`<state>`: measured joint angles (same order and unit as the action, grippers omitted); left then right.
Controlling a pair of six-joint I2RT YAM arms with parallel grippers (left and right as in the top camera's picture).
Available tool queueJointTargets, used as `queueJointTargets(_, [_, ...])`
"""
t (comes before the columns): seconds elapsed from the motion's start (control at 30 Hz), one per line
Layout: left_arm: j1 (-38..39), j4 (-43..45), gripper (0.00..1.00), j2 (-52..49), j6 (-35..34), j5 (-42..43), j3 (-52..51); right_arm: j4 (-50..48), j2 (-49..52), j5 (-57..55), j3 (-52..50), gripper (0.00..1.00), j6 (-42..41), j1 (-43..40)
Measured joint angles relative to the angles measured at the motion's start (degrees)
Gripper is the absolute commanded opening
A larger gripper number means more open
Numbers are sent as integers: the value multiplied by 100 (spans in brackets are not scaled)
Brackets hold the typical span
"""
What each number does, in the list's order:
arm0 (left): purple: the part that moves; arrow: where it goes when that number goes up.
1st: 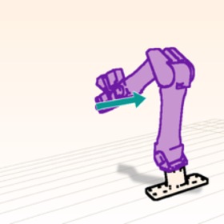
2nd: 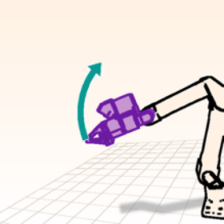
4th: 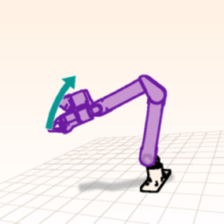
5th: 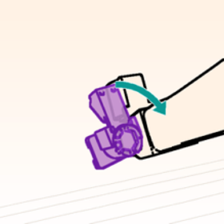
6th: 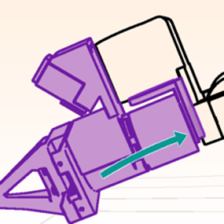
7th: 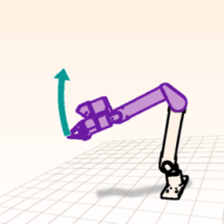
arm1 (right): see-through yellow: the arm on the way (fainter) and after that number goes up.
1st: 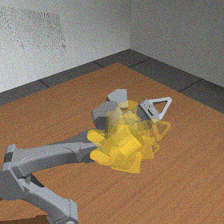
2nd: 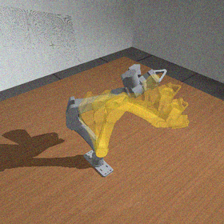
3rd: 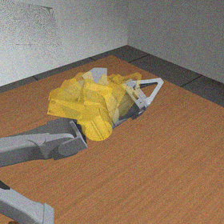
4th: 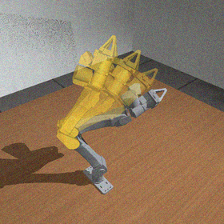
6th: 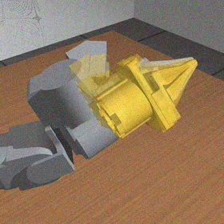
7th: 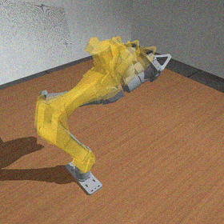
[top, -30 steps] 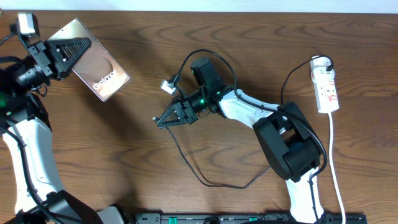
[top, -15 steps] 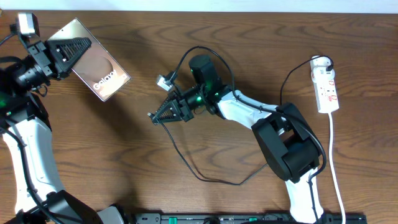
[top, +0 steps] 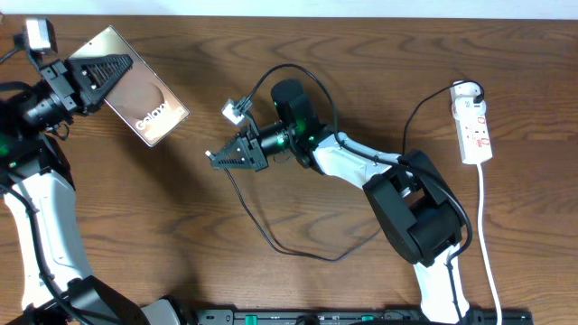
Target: Plug charger to phone and switch on socket
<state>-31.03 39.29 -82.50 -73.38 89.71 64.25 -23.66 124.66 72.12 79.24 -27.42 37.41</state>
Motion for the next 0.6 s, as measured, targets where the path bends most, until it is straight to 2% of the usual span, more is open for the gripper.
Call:
queueJointTargets(0.4, [0, 0, 8, 0, 42, -133, 0, -444, -367, -11, 461, 1, -581, 0])
queueJointTargets(0.6, [0, 4, 8, -146, 101, -153, 0, -1123, -483, 37, 476, 1, -1248, 0])
